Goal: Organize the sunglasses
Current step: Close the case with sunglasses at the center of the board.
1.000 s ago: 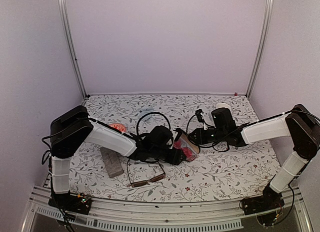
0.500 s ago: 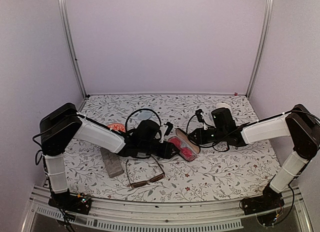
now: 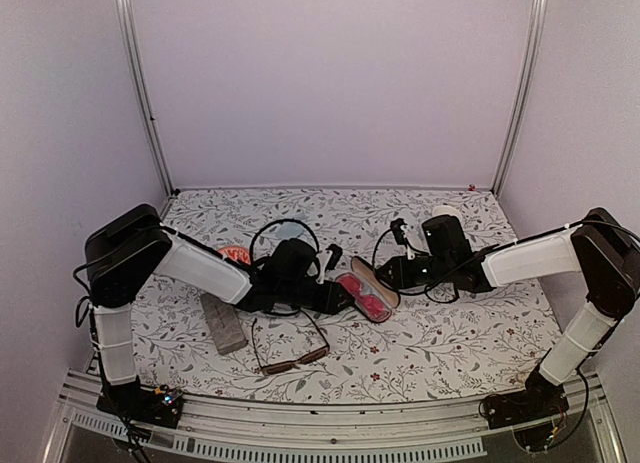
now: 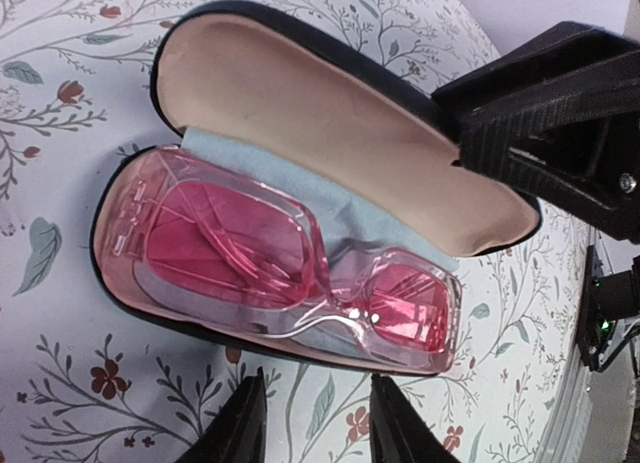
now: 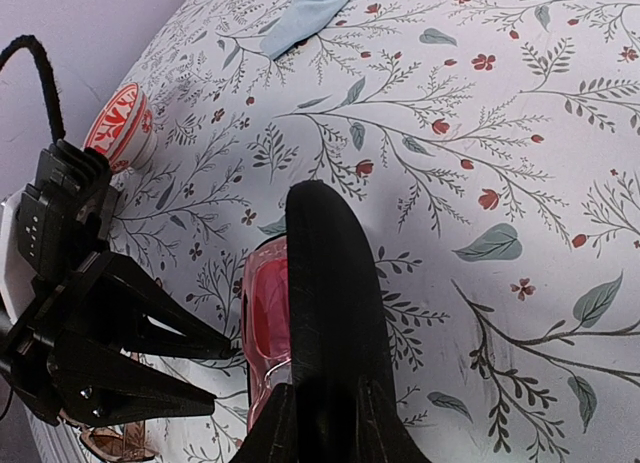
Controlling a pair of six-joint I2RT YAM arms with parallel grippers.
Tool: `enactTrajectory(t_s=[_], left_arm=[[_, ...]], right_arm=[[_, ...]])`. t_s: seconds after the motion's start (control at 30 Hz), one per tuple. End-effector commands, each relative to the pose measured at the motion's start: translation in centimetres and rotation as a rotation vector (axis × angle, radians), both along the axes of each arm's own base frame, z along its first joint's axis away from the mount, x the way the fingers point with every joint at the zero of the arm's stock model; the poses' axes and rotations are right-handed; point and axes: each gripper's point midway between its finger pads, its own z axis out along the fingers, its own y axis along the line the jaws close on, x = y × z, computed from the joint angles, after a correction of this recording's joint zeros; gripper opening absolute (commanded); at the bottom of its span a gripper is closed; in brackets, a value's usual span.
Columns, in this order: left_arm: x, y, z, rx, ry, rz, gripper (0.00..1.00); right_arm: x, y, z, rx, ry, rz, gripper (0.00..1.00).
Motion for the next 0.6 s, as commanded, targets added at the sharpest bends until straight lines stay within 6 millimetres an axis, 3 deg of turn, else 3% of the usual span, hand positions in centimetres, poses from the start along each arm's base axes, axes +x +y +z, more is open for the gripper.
enactTrajectory(t_s=[0.0, 0.3, 0.57], left_arm=[[-0.1, 0.3, 0.5, -0.012, 0.003, 0.004, 0.36], [-0.4, 0.8, -0.2, 0.000, 0.020, 0.019, 0.36], [0.3, -0.2, -0.6, -0.004, 0.020, 0.009, 0.33]], right_arm=[[-0.4, 0.8, 0.7, 0.005, 0.001, 0.028, 0.20], [-0.4, 0.9, 0.9, 0.007, -0.001, 0.028, 0.20], [-0.4, 1.0, 0.8, 0.005, 0.000, 0.030, 0.20]])
